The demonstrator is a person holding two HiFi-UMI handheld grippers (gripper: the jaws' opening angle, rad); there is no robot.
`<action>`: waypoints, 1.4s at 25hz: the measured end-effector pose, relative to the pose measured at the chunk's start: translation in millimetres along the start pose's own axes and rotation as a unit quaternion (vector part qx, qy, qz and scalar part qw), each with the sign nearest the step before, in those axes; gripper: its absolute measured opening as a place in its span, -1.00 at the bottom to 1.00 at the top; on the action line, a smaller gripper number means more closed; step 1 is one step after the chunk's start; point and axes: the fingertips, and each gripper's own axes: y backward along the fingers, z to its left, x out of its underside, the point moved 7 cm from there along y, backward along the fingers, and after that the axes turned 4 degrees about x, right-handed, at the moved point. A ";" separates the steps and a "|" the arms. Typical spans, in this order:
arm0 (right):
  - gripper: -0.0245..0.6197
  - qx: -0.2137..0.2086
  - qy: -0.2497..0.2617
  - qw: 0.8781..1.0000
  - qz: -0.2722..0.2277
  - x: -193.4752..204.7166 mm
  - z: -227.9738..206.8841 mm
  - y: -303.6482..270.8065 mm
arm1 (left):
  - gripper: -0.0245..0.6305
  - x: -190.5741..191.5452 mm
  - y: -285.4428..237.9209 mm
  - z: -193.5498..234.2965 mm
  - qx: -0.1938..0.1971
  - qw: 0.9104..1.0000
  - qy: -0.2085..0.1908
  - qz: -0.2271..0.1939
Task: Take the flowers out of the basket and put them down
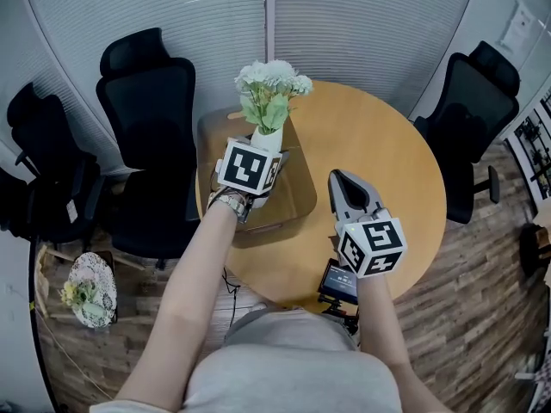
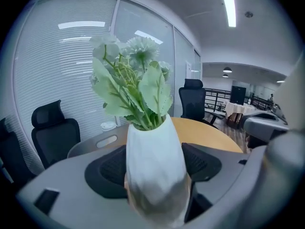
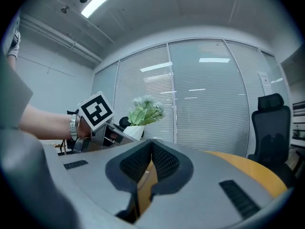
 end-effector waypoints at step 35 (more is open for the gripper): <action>-0.85 0.084 0.015 0.996 -0.017 -13.1 -19.4 46.2 | 0.16 -77.1 26.2 -99.2 0.121 0.980 -0.046 -0.150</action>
